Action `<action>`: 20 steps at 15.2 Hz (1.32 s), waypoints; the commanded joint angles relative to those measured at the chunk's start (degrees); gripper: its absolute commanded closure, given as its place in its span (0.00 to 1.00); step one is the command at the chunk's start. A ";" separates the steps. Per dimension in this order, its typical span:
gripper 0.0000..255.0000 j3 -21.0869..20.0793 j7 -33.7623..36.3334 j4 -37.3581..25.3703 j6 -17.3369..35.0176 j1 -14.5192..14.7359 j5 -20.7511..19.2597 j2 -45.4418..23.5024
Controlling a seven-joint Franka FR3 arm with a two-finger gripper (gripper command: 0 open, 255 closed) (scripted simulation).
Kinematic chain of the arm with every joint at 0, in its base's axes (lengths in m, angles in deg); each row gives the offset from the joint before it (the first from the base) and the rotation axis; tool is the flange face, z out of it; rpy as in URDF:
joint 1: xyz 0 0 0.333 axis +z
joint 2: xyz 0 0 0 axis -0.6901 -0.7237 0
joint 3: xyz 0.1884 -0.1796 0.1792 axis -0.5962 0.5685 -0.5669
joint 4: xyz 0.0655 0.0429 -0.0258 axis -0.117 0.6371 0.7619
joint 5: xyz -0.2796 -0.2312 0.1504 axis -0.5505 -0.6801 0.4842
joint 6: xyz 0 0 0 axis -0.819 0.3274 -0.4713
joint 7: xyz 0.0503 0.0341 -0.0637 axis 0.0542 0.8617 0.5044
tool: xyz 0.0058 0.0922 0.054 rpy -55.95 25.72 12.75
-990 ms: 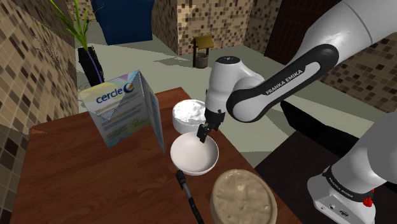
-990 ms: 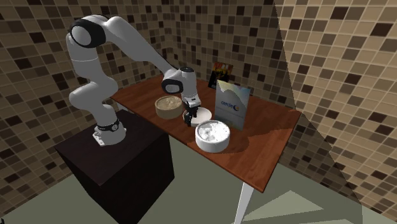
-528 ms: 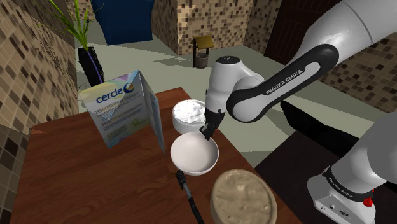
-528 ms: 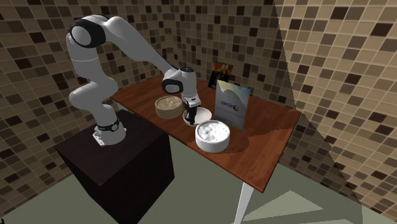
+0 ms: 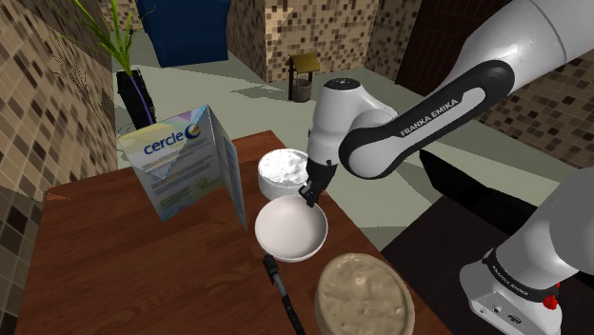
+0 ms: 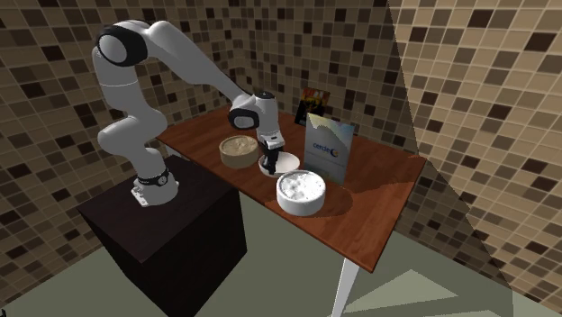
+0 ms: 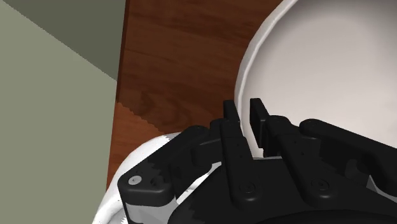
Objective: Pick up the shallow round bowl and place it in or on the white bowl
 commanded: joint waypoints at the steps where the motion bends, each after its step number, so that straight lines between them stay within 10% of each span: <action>1: 1.00 -0.11 -0.55 -0.25 -1.37 -0.14 0.76 1.20; 20: 1.00 0.16 -3.55 -6.13 -16.32 -0.43 5.47 10.95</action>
